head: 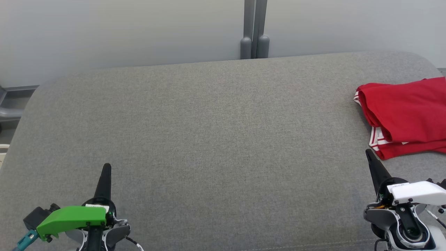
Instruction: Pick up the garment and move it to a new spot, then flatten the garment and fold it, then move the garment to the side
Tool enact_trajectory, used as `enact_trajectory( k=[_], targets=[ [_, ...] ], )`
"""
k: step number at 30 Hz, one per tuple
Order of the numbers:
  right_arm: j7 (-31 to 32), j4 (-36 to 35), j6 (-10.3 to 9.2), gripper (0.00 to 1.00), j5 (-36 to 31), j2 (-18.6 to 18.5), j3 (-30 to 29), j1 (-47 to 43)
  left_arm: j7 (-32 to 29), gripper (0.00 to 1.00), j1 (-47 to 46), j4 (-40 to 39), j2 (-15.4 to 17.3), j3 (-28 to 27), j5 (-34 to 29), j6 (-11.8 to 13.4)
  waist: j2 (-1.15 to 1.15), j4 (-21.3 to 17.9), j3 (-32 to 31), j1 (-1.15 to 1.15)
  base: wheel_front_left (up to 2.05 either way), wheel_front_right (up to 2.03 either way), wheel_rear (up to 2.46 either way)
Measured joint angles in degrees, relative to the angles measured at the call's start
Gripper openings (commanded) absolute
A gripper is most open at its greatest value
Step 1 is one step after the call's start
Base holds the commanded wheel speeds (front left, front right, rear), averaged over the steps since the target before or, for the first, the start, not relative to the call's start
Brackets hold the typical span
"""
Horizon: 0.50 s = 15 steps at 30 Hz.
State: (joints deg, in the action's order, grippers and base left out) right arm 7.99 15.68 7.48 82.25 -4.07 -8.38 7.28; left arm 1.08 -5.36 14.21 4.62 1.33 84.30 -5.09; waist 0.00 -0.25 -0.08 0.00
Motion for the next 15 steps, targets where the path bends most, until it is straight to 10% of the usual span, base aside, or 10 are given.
enact_trajectory(
  k=[15],
  targets=[
    [1.58, 0.71, 0.00, 0.00, 5.84, 0.01, -1.36, 0.60, -1.10, 0.00, -0.99, 0.64, -0.94, -1.38, 4.95, -1.44, 0.00, 0.14, 0.16, 0.00, 0.00, 0.00, 0.00]
  ],
)
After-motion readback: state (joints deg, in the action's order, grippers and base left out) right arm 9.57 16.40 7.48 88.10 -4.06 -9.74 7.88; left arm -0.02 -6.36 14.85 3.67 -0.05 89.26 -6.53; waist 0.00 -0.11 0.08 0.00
